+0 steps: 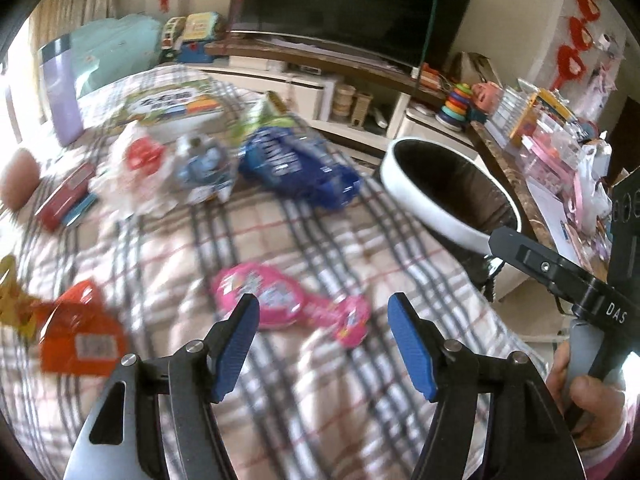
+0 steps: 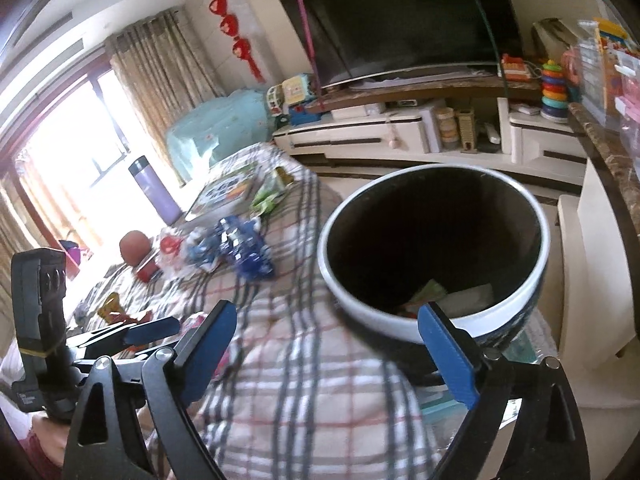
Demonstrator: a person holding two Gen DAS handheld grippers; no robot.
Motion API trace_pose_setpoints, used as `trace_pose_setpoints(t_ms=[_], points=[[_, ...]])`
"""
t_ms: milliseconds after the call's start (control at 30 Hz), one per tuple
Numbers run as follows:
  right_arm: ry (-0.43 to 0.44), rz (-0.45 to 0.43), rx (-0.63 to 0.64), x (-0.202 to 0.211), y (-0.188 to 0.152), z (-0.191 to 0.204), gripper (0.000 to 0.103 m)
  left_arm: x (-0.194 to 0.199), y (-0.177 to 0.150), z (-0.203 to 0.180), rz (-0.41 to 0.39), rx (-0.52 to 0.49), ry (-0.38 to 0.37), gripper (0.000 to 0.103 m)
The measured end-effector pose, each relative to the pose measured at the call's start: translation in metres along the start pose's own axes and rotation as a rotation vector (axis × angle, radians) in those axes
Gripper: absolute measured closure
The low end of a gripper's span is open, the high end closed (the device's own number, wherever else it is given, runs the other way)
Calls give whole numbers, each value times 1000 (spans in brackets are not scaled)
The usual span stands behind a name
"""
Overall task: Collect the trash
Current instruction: 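Move both open tools back over the bed toward the yellow and orange bags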
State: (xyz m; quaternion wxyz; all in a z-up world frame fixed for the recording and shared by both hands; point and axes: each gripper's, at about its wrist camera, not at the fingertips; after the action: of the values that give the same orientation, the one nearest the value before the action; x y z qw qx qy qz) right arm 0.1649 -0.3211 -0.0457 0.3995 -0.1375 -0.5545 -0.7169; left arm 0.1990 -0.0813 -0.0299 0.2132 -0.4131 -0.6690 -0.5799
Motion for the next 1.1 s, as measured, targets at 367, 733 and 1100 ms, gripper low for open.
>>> trace_pose_setpoints(t_ms=[367,733,1100], points=[[79,57,39,-18,-19,39,10,35,-29,37,6,71,31,37],[138,87,89,-28,-29,81,10,73,-54,84,-20,143,69,37],[232,132,168,-46,-41,140,10,104,-67,147,-53,273,142,37]])
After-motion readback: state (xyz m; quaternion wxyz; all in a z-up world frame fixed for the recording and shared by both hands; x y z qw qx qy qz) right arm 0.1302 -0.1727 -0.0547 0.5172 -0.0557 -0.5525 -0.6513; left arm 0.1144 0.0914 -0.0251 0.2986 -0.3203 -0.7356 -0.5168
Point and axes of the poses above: each gripper's, at about its wrist camera, not at the fingertips, and x roughly against the way its jaws point, z to its left, y to its top, and after that the axes turned 5 degrees about x, right-handed
